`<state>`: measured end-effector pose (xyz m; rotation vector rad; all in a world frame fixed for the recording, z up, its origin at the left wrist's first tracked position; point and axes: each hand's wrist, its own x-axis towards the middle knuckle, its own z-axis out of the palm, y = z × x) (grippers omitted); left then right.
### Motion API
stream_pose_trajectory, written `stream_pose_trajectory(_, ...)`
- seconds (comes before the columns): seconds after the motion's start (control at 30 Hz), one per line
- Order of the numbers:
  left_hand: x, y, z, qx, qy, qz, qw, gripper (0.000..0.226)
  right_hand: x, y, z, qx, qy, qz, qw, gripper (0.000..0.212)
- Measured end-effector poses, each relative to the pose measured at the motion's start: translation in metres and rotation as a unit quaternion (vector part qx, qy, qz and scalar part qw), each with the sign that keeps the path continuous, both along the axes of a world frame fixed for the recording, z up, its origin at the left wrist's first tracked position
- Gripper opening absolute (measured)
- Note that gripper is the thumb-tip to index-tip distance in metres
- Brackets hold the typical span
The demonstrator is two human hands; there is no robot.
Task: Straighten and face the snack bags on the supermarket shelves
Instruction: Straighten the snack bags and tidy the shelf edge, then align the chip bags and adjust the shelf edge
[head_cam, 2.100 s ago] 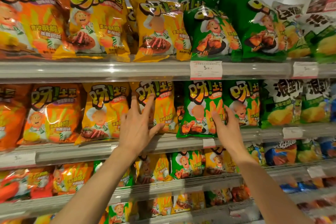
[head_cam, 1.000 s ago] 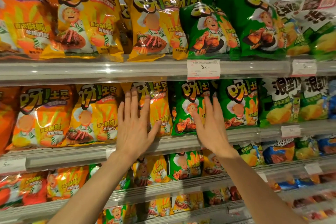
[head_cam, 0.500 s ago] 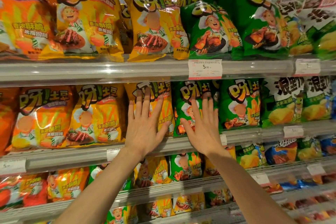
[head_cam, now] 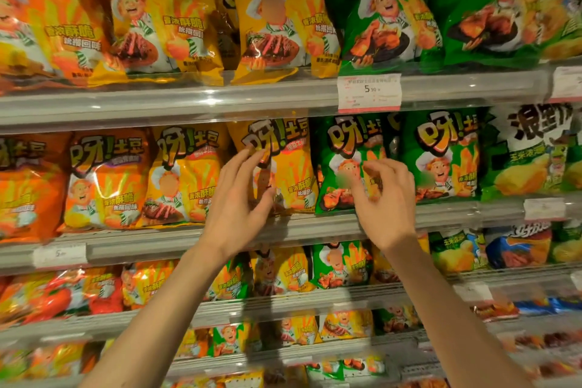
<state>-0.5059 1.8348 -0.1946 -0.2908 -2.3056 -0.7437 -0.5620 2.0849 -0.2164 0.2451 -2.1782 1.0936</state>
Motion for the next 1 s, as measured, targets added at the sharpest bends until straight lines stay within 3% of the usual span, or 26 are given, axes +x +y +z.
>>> stream_pose_trajectory(0.1,0.022,-0.006,-0.005,0.064,-0.034,0.002,0.997,0.057,0.013,-0.002,-0.009,-0.109,-0.039,0.086,0.99,0.023)
stream_pose_trajectory(0.17,0.04,-0.01,-0.011,0.132,-0.07,0.001,0.989,0.052,0.024,-0.002,-0.022,-0.111,-0.033,0.146,0.982,0.011)
stream_pose_trajectory(0.23,0.059,-0.016,-0.02,0.208,-0.102,-0.001,0.973,0.045,0.035,-0.006,-0.035,-0.118,-0.097,0.178,0.972,0.006)
stream_pose_trajectory(0.37,0.094,-0.035,-0.038,0.305,-0.127,0.011,0.944,0.038,0.057,-0.03,-0.056,-0.109,-0.223,0.175,0.953,0.004)
stream_pose_trajectory(0.43,0.111,-0.047,-0.046,0.353,-0.126,0.016,0.927,0.038,0.074,-0.046,-0.061,-0.106,-0.231,0.183,0.95,0.022)
stream_pose_trajectory(0.5,0.124,-0.062,-0.051,0.393,-0.12,0.01,0.911,0.036,0.088,-0.062,-0.069,-0.097,-0.225,0.188,0.951,0.019)
stream_pose_trajectory(0.57,0.135,-0.082,-0.056,0.406,-0.117,0.003,0.906,0.033,0.102,-0.08,-0.074,-0.084,-0.243,0.185,0.949,0.016)
stream_pose_trajectory(0.8,0.184,-0.201,-0.064,0.423,-0.112,-0.011,0.899,0.032,0.161,-0.189,-0.068,-0.062,-0.186,0.173,0.965,0.044)
stream_pose_trajectory(1.0,0.225,-0.3,-0.067,0.445,-0.115,0.008,0.888,0.024,0.197,-0.283,-0.068,-0.12,-0.2,0.172,0.957,0.023)
